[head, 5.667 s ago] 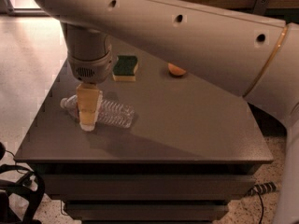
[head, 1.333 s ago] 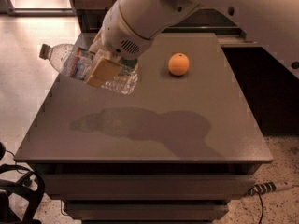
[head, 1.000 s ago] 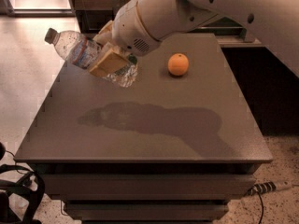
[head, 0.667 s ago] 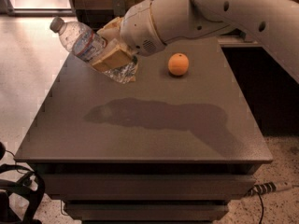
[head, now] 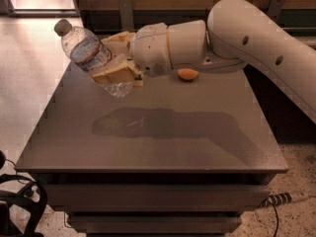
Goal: Place water bottle upright
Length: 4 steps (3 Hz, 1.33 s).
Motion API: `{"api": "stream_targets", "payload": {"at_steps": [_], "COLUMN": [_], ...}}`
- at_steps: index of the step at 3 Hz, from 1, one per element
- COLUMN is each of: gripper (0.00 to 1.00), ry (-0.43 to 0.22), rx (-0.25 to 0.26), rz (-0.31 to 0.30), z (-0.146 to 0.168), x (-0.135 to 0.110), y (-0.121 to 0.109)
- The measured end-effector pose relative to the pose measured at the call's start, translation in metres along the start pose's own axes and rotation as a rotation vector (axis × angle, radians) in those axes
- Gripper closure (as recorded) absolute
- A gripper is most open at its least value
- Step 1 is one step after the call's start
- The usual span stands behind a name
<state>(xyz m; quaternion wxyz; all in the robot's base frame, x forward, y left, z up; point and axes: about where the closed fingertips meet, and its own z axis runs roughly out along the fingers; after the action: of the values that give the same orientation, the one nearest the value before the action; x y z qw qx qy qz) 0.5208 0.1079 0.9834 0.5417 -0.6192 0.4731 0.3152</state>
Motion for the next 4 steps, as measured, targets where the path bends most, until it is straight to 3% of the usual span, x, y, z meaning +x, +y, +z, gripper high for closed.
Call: {"api": "stream_targets", "payload": {"at_steps": [1,4], "gripper": [1.0,1.0], "ry": [-0.046,-0.239], "rx": [-0.008,0.013], "rz": [0.054,0.244], "z": [0.015,0.043], "x": [0.007,0.046], "y": [0.014,0.015]}}
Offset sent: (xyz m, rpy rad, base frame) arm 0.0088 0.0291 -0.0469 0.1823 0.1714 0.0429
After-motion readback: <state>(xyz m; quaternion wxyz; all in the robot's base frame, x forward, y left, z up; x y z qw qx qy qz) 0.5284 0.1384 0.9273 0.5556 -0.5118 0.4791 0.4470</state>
